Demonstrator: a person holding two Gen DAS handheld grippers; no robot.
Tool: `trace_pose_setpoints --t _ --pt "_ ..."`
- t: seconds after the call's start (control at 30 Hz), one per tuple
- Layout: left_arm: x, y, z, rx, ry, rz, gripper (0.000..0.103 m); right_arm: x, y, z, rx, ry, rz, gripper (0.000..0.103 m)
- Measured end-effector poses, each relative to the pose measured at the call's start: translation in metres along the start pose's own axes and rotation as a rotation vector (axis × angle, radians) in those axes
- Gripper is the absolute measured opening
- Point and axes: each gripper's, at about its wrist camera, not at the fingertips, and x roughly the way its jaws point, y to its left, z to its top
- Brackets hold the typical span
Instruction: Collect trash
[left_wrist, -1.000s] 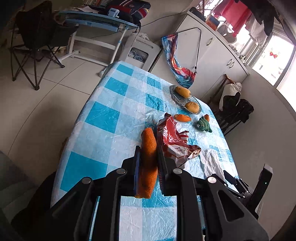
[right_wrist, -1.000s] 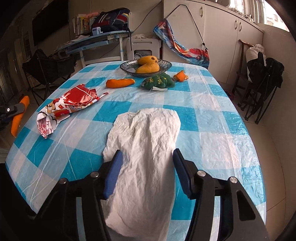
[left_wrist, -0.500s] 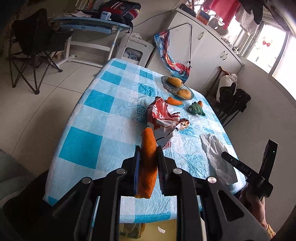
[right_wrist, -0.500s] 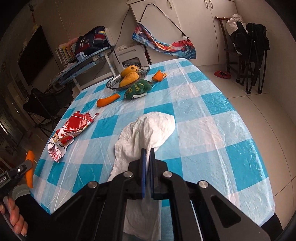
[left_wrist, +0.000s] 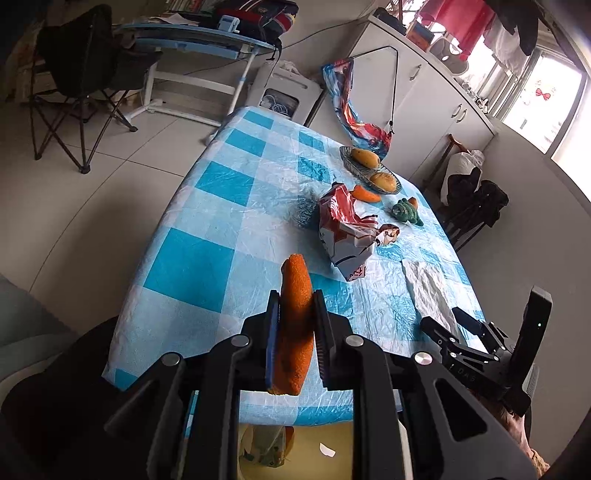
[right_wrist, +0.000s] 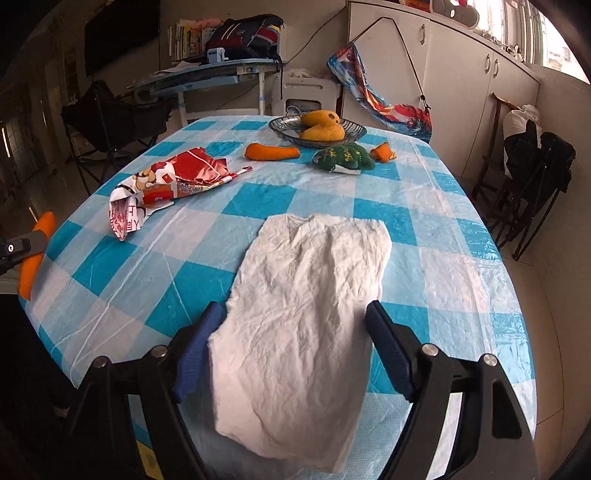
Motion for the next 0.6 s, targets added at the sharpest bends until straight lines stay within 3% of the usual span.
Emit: trace_pose_setpoints --t 0.1,0.17,0.23,0.6 --pt "0.000 -0.002 -0.001 0.006 -0.002 -0.001 0.016 -0.001 -0.009 0.001 0.025 -0.005 -0.029 0.051" --pt "-0.002 -0.004 -0.002 0.012 -0.003 -0.006 0.016 -0.003 -0.015 0.002 0.046 -0.005 -0.046 0.021" --pt "-0.003 -0.008 -0.003 0.021 -0.004 -0.009 0.016 -0.004 -0.023 0.002 0.085 -0.002 -0.028 0.008" --pt "-0.026 -0.033 -0.016 0.091 -0.034 -0.017 0.016 -0.051 -0.028 -0.003 0.201 -0.142 0.148 0.006"
